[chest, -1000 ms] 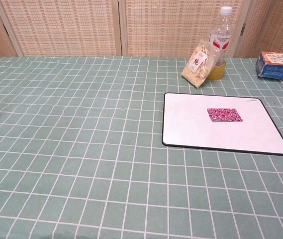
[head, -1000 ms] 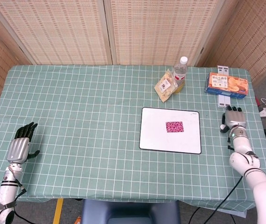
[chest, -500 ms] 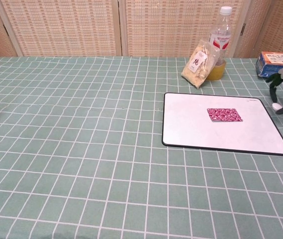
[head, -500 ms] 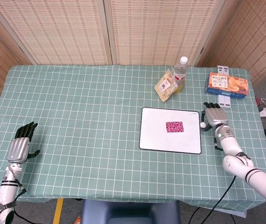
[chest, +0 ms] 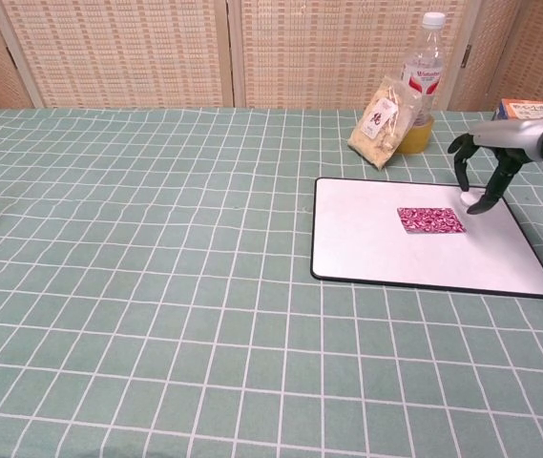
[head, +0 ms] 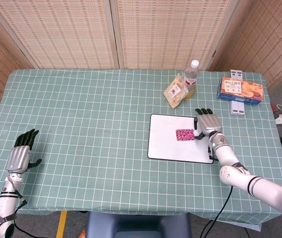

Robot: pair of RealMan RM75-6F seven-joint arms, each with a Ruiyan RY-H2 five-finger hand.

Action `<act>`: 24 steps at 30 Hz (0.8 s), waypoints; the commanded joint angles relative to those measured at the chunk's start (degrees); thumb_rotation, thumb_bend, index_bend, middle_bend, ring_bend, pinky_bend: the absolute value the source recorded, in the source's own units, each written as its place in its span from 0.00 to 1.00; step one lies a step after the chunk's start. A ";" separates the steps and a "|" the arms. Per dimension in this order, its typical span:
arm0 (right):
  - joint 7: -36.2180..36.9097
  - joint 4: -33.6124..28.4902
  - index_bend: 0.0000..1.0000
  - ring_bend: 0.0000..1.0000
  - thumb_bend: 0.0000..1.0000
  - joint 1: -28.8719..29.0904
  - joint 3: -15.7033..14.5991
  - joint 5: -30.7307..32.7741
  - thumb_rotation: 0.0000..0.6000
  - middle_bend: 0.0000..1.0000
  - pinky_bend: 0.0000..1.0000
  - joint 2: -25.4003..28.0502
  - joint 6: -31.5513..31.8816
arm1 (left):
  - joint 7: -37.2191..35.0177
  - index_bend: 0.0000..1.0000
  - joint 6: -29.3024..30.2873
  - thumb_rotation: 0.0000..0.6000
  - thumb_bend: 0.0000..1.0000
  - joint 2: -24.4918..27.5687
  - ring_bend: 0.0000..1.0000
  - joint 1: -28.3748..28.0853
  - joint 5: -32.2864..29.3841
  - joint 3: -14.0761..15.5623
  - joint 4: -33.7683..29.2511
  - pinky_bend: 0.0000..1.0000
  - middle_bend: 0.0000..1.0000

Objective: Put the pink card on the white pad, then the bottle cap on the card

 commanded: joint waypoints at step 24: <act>2.15 6.76 0.61 0.00 0.25 5.27 -2.23 2.97 1.00 0.06 0.00 -5.61 -3.09 | -0.31 0.00 -0.16 1.00 0.16 0.27 0.00 -0.04 0.05 0.07 -0.26 0.00 0.00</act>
